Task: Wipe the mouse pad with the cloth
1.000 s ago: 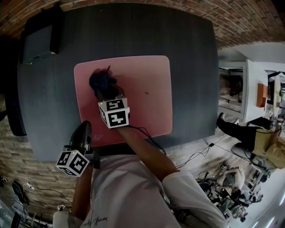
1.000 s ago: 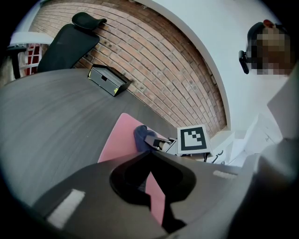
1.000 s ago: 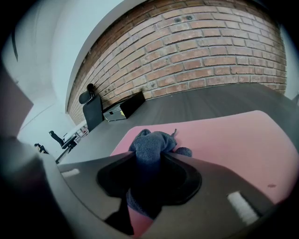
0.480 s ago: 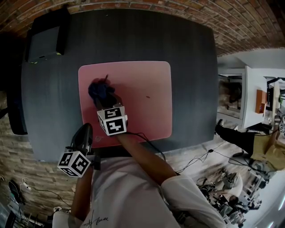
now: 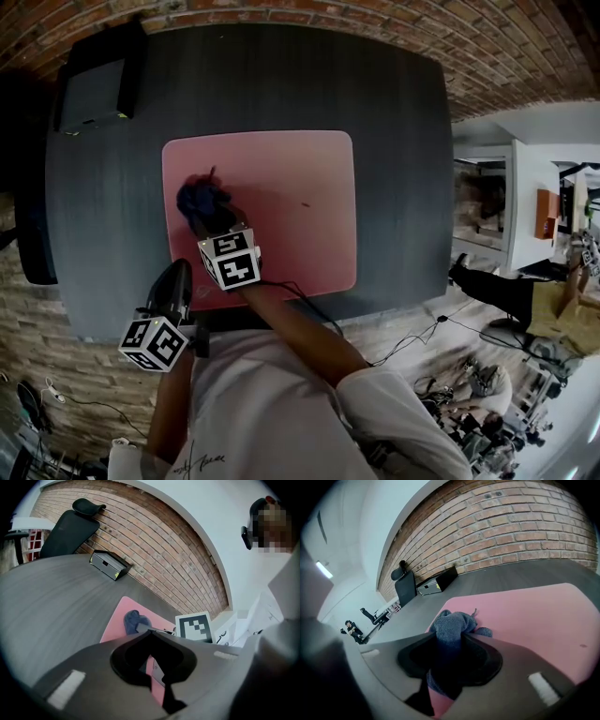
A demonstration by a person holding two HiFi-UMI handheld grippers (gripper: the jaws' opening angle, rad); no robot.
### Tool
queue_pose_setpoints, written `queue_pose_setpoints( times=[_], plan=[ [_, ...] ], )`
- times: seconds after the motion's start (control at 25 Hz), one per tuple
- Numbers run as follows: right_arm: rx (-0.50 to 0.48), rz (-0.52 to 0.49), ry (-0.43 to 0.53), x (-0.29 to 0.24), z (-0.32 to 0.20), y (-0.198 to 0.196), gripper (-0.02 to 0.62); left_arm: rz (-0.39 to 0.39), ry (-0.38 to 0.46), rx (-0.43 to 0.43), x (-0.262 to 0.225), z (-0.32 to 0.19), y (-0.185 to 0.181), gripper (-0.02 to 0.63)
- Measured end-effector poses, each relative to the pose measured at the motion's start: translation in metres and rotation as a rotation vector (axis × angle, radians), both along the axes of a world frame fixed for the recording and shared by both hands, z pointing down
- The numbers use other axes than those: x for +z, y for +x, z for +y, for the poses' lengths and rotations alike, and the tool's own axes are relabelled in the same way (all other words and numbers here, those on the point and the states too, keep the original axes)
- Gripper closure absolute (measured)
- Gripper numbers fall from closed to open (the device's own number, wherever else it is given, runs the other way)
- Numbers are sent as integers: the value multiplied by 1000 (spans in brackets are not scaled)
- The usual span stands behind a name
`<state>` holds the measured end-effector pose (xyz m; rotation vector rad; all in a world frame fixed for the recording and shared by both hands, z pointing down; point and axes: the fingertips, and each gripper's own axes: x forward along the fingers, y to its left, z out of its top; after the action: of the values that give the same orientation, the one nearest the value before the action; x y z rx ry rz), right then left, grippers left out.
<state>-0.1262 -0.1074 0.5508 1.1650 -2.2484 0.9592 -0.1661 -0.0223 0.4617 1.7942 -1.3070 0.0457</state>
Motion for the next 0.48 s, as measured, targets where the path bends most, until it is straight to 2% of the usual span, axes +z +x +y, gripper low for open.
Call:
queue_pose_setpoints(
  times=[0.12,0.24,0.48],
  plan=[
    [-22,-48,-17,-1,8,-8,454,-26,-2,-31,-1,0,-3,600],
    [-56,-48,-8,0,15,-14,454,-37,-6,-51,-1,4,-5,601],
    [-53,-74,-23,0,22,-12,454,-46,-17,-31,-1,15,3,601]
  ],
)
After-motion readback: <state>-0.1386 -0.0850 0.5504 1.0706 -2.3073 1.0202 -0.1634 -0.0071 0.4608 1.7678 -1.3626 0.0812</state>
